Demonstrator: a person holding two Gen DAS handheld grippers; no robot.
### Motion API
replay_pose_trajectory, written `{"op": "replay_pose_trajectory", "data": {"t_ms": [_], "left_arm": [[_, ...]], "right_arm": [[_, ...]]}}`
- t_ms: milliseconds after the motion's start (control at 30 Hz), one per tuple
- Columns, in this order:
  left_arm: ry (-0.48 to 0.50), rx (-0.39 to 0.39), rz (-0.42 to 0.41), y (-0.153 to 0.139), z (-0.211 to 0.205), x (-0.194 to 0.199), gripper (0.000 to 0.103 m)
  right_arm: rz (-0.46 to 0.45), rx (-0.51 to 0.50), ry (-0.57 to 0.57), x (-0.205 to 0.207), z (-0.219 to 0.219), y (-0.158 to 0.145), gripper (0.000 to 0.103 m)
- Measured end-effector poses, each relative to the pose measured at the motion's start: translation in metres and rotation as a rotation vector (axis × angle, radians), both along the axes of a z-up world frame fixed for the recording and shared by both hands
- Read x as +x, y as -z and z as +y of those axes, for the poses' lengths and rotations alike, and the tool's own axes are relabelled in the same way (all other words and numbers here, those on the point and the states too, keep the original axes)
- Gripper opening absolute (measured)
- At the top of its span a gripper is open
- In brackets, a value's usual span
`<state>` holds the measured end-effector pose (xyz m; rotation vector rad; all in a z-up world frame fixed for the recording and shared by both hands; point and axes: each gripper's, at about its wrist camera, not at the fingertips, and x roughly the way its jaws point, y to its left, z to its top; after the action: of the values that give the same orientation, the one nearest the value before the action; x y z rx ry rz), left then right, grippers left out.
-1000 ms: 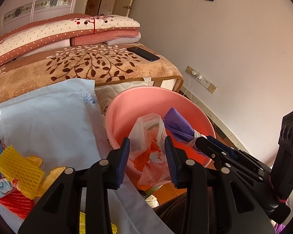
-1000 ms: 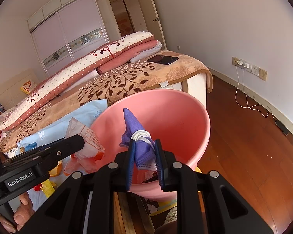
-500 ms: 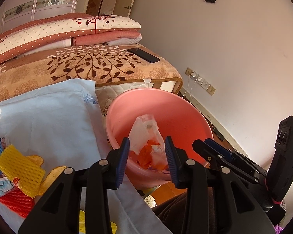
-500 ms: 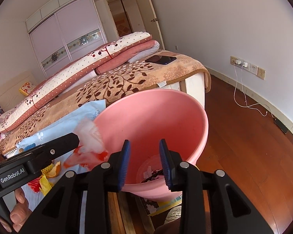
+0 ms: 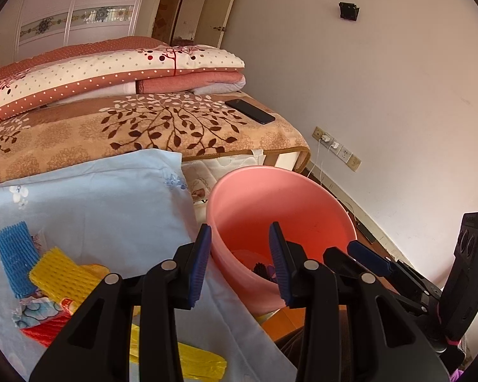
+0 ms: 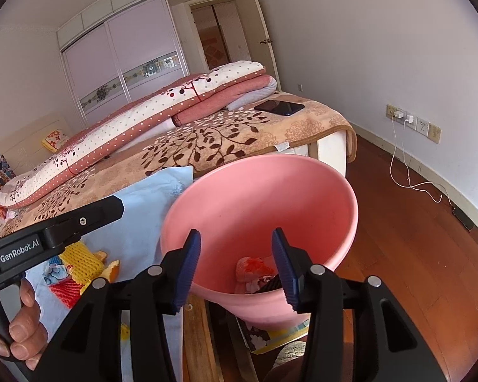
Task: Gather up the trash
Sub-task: 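Move the right tool to the yellow plastic bag while the left tool approaches the red mesh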
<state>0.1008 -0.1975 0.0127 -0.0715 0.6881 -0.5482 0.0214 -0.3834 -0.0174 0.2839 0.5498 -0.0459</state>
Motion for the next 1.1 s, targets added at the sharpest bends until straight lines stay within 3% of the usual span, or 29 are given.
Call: {"op": "replay_pose_trajectory", "data": {"t_ms": [300, 500, 767, 1100], "left_arm": [[-0.118, 0.027, -0.080, -0.018, 0.056, -0.007, 0.038], [-0.202, 0.038, -0.088, -0.020, 0.102, -0.013, 0.038], [-0.296, 0.067, -0.038, -0.007, 0.158, -0.021, 0.038], [-0.280, 0.099, 0.047, 0.021, 0.189, -0.039, 0.038]], "right_arm": [[-0.020, -0.015, -0.135, -0.004, 0.053, -0.008, 0.049], [0.010, -0.054, -0.257, -0.006, 0.100, -0.004, 0.049], [0.056, -0.099, -0.342, -0.002, 0.133, 0.005, 0.049], [0.108, -0.141, -0.389, 0.006, 0.136, 0.011, 0.055]]}}
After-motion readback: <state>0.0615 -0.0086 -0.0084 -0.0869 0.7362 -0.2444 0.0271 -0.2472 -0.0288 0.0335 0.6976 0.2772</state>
